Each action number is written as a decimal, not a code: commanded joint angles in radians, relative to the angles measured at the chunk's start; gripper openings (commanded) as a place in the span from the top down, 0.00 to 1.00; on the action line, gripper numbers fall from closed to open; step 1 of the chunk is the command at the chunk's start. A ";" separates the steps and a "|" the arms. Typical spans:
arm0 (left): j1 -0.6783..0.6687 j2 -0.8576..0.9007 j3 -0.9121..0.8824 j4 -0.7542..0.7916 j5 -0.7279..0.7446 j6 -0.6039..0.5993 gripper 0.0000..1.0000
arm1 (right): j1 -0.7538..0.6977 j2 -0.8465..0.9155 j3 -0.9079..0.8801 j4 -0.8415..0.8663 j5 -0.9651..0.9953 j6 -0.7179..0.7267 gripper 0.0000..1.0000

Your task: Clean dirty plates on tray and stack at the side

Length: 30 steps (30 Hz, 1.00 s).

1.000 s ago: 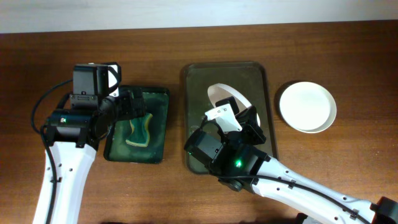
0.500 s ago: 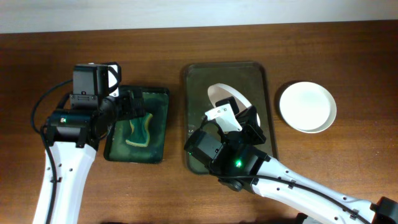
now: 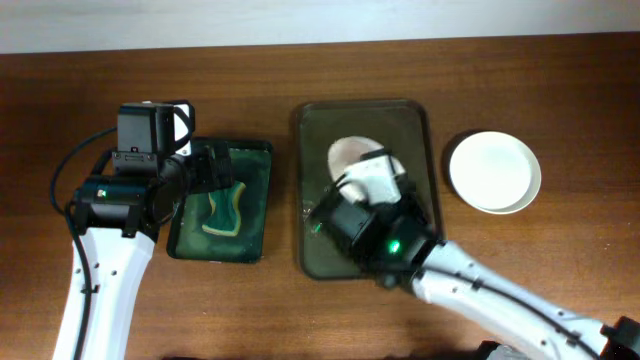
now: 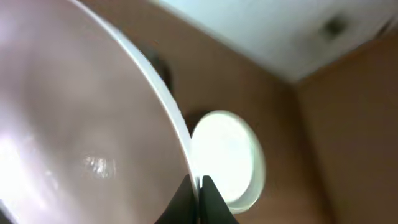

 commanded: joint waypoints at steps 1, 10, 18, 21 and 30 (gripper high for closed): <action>0.000 -0.007 0.012 0.001 0.008 0.009 0.01 | -0.233 -0.017 0.006 0.005 -0.541 0.055 0.96; 0.000 -0.007 0.012 0.001 0.008 0.009 0.01 | -0.688 0.148 0.005 -0.040 -1.154 -0.056 0.96; 0.000 -0.007 0.012 0.001 0.008 0.009 0.01 | -0.660 -0.037 0.051 -0.045 -1.304 -0.075 0.43; 0.000 -0.007 0.012 0.001 0.008 0.009 0.01 | -0.628 -0.258 0.060 -0.018 -1.358 -0.071 0.02; 0.000 -0.007 0.012 0.001 0.008 0.009 0.01 | -0.712 -0.724 -0.024 0.026 -0.946 -0.207 0.02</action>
